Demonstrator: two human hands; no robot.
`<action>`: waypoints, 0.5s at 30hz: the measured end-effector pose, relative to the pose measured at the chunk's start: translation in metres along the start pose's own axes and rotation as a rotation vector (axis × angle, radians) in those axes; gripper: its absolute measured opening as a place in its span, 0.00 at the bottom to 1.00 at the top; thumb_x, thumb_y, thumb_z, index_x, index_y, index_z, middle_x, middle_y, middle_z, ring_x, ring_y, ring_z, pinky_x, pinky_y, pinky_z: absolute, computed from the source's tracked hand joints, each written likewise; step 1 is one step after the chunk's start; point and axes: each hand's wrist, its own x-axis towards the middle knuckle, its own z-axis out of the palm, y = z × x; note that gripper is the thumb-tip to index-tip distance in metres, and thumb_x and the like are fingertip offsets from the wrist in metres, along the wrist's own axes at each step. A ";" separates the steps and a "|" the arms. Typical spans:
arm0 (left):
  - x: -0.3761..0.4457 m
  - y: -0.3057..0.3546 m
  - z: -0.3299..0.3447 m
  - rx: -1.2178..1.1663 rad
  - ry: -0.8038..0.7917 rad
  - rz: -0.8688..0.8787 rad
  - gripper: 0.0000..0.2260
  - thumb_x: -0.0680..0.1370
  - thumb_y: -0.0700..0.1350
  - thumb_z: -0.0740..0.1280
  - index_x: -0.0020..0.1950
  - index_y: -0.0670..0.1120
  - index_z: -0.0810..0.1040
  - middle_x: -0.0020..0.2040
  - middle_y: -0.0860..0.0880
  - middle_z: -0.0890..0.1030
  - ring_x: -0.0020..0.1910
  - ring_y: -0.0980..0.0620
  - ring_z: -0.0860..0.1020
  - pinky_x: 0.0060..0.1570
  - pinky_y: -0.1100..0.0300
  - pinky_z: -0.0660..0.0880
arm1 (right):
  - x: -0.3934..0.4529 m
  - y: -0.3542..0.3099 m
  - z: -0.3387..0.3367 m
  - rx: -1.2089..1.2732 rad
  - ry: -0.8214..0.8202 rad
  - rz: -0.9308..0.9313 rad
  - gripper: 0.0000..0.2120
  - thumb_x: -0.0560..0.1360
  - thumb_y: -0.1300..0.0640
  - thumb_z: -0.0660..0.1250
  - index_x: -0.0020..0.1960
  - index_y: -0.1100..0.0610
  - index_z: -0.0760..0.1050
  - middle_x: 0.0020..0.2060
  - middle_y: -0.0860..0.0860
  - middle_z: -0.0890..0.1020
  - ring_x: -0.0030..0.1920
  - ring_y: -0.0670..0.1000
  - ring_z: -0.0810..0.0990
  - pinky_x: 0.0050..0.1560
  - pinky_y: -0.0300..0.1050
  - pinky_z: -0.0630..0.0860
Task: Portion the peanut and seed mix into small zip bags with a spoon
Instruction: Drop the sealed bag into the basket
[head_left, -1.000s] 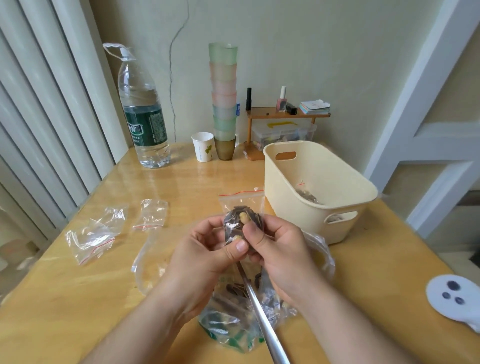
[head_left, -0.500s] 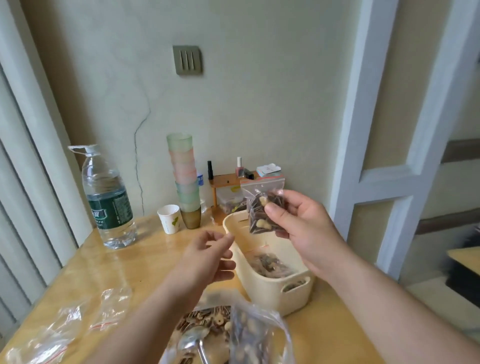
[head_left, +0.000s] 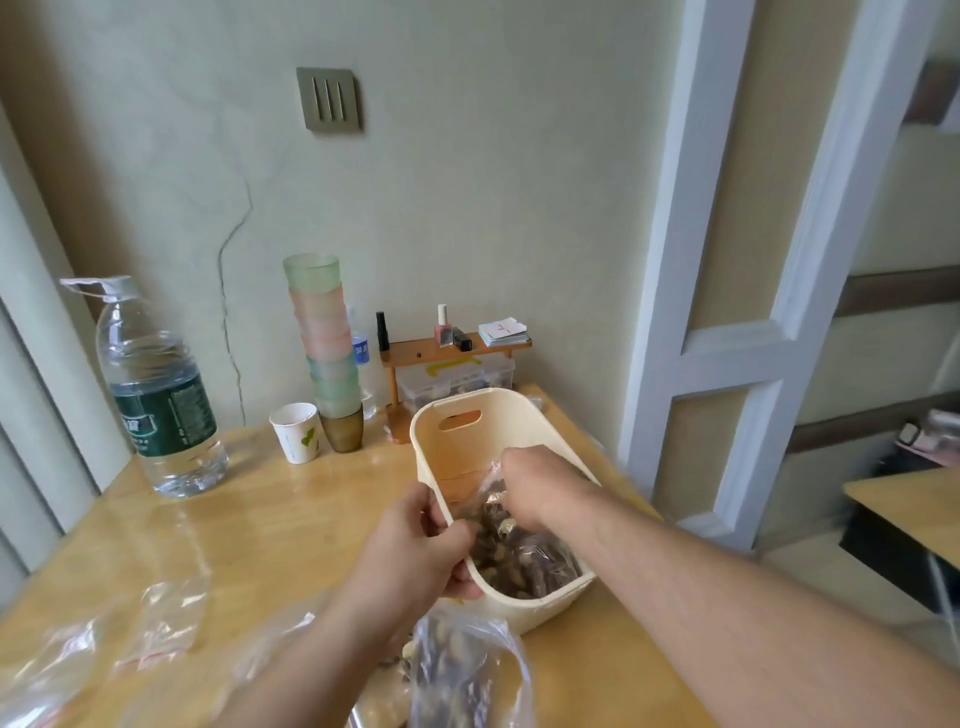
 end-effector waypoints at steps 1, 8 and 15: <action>-0.003 -0.001 0.000 -0.008 0.002 0.009 0.08 0.80 0.33 0.68 0.46 0.39 0.70 0.31 0.43 0.76 0.30 0.46 0.77 0.35 0.51 0.82 | -0.004 -0.002 0.001 -0.031 -0.014 -0.002 0.12 0.78 0.64 0.69 0.59 0.55 0.75 0.55 0.56 0.81 0.50 0.60 0.81 0.42 0.47 0.74; -0.008 -0.001 0.002 -0.020 0.012 0.032 0.08 0.79 0.33 0.68 0.52 0.32 0.70 0.34 0.42 0.75 0.32 0.46 0.77 0.36 0.50 0.83 | -0.014 -0.009 0.006 -0.127 0.082 -0.161 0.18 0.76 0.68 0.68 0.63 0.56 0.72 0.57 0.55 0.74 0.53 0.61 0.80 0.45 0.51 0.77; 0.004 -0.008 -0.002 -0.052 0.017 0.010 0.10 0.80 0.34 0.69 0.52 0.32 0.68 0.30 0.44 0.77 0.30 0.45 0.77 0.37 0.50 0.83 | -0.001 0.002 0.013 -0.018 -0.146 -0.143 0.15 0.78 0.66 0.65 0.59 0.52 0.82 0.51 0.53 0.83 0.50 0.57 0.82 0.53 0.51 0.82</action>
